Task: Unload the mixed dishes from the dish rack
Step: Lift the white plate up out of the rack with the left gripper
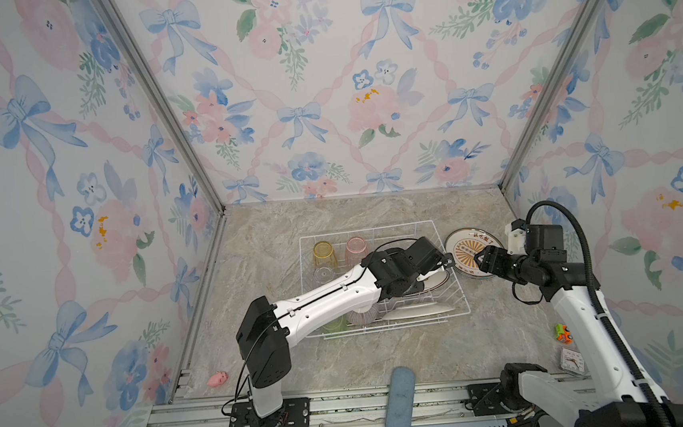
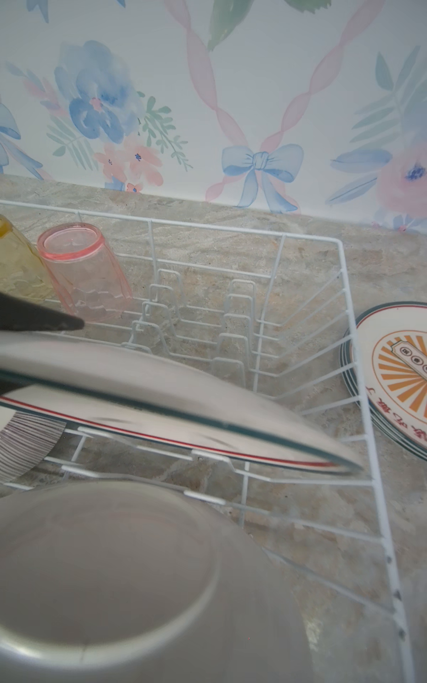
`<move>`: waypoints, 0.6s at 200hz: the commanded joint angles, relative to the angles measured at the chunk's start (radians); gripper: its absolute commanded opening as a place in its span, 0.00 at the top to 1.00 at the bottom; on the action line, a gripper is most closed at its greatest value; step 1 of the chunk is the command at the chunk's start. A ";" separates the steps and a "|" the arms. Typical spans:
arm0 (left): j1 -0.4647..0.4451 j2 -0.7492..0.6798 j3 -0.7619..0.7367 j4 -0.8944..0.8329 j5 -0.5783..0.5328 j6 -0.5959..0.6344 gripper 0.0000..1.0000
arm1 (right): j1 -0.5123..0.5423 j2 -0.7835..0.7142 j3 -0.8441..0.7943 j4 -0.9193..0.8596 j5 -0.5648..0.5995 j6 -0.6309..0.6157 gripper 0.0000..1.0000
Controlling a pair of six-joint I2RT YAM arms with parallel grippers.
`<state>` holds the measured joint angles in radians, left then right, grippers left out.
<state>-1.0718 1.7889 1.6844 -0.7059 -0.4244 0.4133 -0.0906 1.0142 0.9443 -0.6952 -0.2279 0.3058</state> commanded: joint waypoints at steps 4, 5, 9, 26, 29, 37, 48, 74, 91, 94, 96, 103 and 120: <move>0.032 -0.067 0.053 0.035 -0.028 -0.024 1.00 | -0.004 -0.012 0.003 0.002 -0.004 0.000 0.25; 0.034 -0.068 0.053 0.035 -0.025 -0.024 1.00 | -0.004 -0.011 0.003 0.002 -0.005 0.000 0.25; 0.035 -0.073 0.056 0.035 -0.018 -0.027 1.00 | -0.004 -0.011 0.004 0.003 -0.010 -0.002 0.25; 0.054 -0.088 0.067 0.036 0.028 -0.044 1.00 | -0.002 -0.016 0.004 0.010 -0.031 -0.008 0.25; 0.057 -0.090 0.068 0.036 0.036 -0.047 1.00 | -0.002 -0.017 0.004 0.012 -0.036 -0.009 0.26; 0.068 -0.097 0.073 0.034 0.061 -0.058 1.00 | -0.002 -0.019 0.004 0.016 -0.051 -0.014 0.26; 0.081 -0.105 0.078 0.033 0.090 -0.074 1.00 | -0.001 -0.024 0.001 0.024 -0.071 -0.014 0.26; 0.122 -0.122 0.092 0.028 0.186 -0.123 1.00 | -0.003 -0.039 -0.014 0.061 -0.133 -0.014 0.26; 0.154 -0.133 0.098 0.027 0.256 -0.155 1.00 | -0.005 -0.056 -0.036 0.112 -0.208 -0.014 0.27; 0.160 -0.135 0.099 0.028 0.269 -0.161 1.00 | -0.005 -0.060 -0.039 0.123 -0.224 -0.012 0.27; 0.165 -0.137 0.100 0.028 0.279 -0.165 1.00 | -0.005 -0.062 -0.044 0.132 -0.236 -0.011 0.27; 0.178 -0.141 0.102 0.028 0.310 -0.178 1.00 | -0.008 -0.072 -0.058 0.165 -0.281 -0.007 0.27; 0.210 -0.149 0.108 0.029 0.385 -0.206 1.00 | -0.006 -0.089 -0.092 0.249 -0.395 0.006 0.28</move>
<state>-0.9012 1.7020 1.7447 -0.7059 -0.1848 0.2832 -0.0914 0.9527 0.8978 -0.5747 -0.4393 0.3031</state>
